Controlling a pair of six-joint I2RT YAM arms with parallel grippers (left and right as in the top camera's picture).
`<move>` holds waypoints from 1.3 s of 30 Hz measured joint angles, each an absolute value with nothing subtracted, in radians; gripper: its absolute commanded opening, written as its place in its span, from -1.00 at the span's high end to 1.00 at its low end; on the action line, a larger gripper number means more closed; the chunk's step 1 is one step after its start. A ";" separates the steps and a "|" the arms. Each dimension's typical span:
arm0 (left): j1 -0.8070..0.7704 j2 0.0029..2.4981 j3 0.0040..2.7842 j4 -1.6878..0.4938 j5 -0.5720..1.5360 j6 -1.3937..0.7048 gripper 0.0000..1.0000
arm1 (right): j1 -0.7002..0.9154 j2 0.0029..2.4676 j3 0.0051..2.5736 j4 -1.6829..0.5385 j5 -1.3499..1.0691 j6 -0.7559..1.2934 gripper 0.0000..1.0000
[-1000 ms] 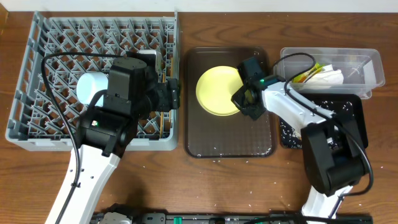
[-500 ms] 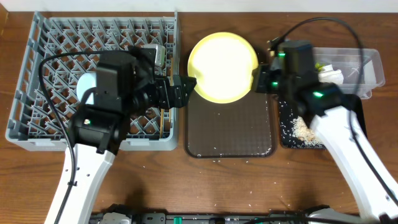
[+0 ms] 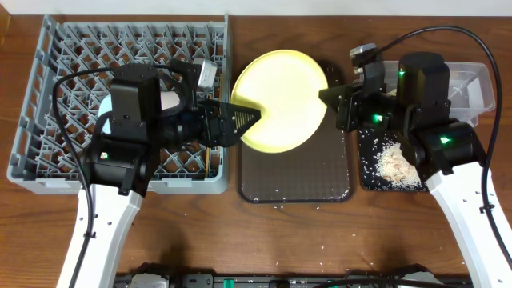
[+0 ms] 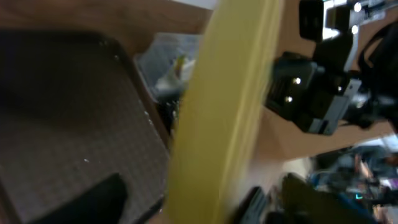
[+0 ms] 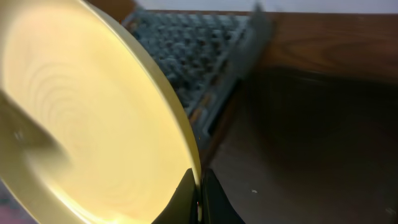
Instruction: Sort waste into correct bins and load items into the dishwasher
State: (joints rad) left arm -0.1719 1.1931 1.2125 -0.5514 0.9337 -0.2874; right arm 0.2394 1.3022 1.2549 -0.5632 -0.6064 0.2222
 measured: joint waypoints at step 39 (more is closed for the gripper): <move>0.186 1.208 1.213 -0.593 -0.323 0.391 0.83 | 0.234 1.296 1.256 -0.637 -0.398 0.200 -0.76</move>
State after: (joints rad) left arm 0.1864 1.2083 1.2125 -0.5934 -0.3225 0.3908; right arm 0.2344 1.2964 1.2556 -0.6369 -0.3985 0.2001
